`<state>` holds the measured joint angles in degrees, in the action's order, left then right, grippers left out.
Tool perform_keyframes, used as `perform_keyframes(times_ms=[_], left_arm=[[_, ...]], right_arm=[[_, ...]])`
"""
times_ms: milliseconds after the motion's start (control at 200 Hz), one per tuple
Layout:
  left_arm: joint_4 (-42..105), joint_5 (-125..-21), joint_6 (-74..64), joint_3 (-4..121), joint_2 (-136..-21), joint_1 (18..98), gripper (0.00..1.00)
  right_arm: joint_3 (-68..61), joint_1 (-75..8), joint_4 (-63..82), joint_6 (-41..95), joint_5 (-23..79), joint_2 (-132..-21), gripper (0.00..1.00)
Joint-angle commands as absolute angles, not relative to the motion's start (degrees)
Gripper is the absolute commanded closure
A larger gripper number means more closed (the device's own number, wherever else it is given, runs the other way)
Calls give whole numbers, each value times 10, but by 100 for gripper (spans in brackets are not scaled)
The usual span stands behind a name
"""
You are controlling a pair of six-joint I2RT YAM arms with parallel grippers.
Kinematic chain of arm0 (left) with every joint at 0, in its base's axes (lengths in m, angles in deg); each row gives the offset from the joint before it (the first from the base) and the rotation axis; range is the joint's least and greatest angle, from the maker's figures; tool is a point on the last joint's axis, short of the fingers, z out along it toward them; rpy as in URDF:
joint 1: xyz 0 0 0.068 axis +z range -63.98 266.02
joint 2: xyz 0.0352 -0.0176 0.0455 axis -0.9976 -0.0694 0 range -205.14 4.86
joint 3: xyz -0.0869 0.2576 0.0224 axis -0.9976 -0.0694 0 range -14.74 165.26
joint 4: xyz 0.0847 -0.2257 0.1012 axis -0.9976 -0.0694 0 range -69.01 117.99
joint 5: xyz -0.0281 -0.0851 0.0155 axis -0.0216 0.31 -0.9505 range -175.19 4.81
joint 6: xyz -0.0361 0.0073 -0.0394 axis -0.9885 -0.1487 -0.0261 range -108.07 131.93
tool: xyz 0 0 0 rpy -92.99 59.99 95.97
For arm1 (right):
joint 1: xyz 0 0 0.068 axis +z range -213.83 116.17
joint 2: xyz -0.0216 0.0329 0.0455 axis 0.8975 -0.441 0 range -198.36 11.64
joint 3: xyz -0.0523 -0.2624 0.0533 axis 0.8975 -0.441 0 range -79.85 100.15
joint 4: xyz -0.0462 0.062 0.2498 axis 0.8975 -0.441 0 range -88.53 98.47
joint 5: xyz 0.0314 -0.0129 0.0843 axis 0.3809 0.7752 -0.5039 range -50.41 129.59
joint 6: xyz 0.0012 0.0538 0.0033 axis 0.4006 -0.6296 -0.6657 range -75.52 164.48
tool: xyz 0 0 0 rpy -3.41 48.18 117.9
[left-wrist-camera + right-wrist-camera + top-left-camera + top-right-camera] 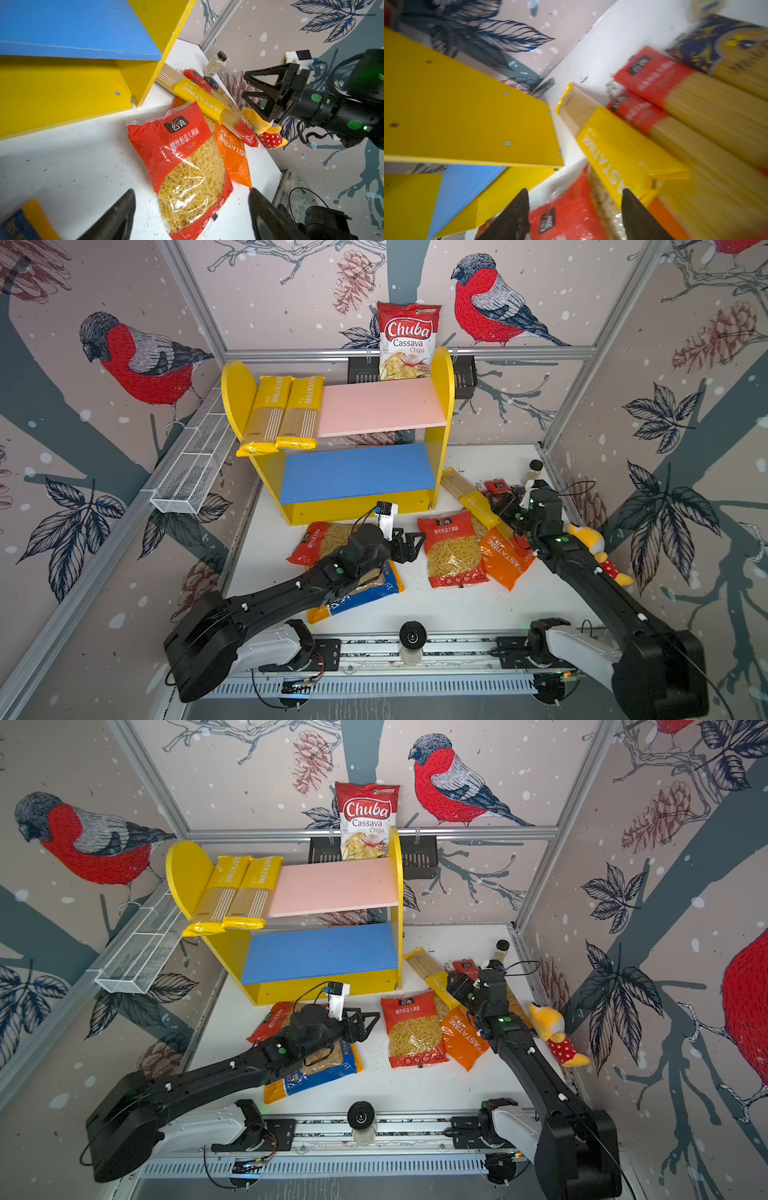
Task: Arrange pasta packages on shelves
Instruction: Rotate the pasta bag.
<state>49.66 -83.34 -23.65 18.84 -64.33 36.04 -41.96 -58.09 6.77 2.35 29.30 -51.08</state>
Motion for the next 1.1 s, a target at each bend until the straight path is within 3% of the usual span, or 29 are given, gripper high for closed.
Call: perform_keyframes(times_ms=[0,295,620,705,906,1096], left_arm=[[559,-811,-221,199,-669,355,16],[571,-811,-222,197,-689,348,16],[576,-802,-222,202,-700,346,16],[575,-806,-223,201,-696,346,16],[576,-809,-227,192,-689,346,16],[576,-806,-229,193,-691,346,16]], right_arm=[[-423,-636,72,28,221,-537,28],[-447,-674,140,-10,190,-632,28],[-452,-635,196,-60,194,-711,31],[-456,-623,208,-76,202,-719,39],[-492,-623,277,-118,199,-703,72],[-484,-624,292,-132,195,-668,87]])
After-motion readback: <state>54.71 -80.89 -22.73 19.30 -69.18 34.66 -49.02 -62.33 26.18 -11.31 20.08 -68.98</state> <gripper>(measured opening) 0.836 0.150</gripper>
